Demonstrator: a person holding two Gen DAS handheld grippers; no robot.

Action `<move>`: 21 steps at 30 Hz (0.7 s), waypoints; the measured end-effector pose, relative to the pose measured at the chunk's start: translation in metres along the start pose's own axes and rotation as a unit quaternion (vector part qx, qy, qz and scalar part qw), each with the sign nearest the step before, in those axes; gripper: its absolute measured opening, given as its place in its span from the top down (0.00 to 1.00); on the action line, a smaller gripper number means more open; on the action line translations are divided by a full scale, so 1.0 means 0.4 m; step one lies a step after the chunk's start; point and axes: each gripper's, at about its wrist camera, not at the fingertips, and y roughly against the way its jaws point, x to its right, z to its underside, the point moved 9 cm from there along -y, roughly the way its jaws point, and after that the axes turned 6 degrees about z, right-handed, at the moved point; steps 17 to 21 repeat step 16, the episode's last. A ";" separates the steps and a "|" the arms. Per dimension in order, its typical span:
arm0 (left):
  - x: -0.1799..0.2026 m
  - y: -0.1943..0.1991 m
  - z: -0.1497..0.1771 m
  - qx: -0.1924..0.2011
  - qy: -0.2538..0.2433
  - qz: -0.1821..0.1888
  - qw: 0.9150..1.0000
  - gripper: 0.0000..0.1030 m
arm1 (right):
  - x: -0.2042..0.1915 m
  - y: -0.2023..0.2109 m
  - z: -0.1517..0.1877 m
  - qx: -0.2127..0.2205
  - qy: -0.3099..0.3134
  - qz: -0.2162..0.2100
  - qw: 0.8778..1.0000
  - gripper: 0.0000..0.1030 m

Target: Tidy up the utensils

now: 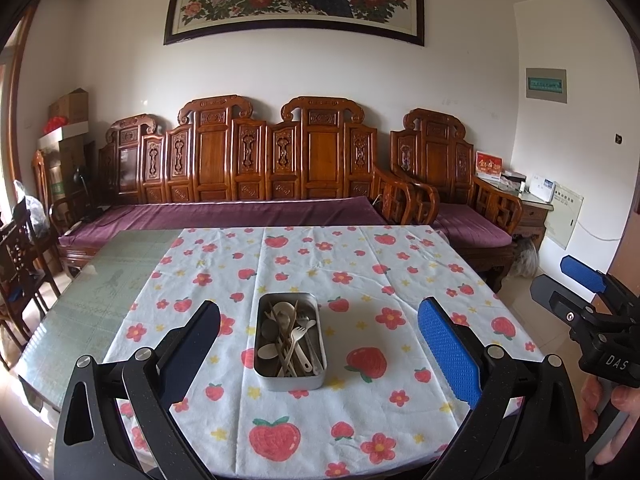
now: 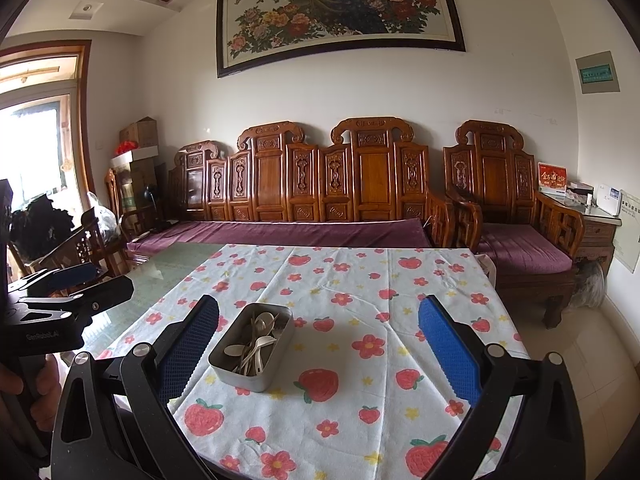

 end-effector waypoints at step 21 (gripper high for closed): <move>0.005 0.006 -0.010 0.001 -0.001 0.003 1.000 0.07 | 0.003 0.001 0.000 0.000 0.000 0.000 1.000 0.02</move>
